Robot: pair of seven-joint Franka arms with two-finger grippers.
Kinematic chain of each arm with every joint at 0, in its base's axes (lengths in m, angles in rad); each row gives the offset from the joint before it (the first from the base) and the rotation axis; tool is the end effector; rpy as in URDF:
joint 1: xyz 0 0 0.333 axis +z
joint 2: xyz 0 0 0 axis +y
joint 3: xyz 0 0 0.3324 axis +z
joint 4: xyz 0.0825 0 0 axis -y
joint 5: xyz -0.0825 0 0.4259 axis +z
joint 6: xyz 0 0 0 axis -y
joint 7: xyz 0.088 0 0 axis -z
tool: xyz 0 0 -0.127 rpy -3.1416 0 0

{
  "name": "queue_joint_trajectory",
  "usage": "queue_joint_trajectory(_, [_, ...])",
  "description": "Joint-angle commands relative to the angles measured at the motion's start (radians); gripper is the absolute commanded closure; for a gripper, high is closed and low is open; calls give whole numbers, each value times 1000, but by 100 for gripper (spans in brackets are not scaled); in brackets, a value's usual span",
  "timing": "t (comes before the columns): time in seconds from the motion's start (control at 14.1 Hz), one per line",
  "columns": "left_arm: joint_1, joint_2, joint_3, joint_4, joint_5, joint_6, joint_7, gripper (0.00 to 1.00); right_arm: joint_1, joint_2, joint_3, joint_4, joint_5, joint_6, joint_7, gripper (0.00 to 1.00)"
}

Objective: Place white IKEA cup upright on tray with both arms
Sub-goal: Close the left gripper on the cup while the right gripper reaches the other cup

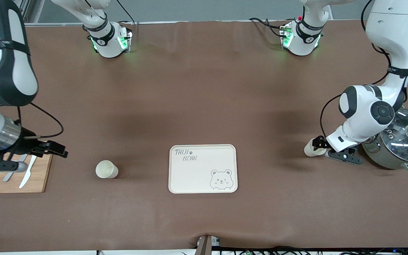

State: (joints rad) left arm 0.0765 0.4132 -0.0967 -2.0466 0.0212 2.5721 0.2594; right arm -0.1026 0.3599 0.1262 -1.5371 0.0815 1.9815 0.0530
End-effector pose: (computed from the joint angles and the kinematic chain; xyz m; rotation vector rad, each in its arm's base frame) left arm 0.6433 -0.0127 0.2105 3.0923 -0.4460 0.1825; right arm 0.7223 0.0131 0.4399 -3.0140 0.1035 -0.1243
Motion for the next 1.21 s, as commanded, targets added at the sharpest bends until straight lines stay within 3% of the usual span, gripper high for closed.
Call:
queue_joint_trajectory(0.0, [8,-27,-3,-44,3,31,23,0,17,53,-2,28,-12,46,50,0])
queue_joint_trajectory(0.14, [6,-10,-3,-38,2,31,43,0,17,89,-2,29,-25,54,50,0])
queue_joint_trajectory(0.21, [8,-14,-3,-40,2,31,31,60,18,108,-3,31,-43,56,51,0])
queue_joint_trajectory(0.28, [9,-14,0,-38,8,31,50,100,18,123,-3,31,-51,63,50,0])
queue_joint_trajectory(0.92, [25,4,-3,-21,9,42,74,100,29,241,-8,104,-78,77,53,0])
queue_joint_trajectory(1.14, [3,33,-3,28,-1,40,-7,100,29,255,-8,107,-78,77,60,0])
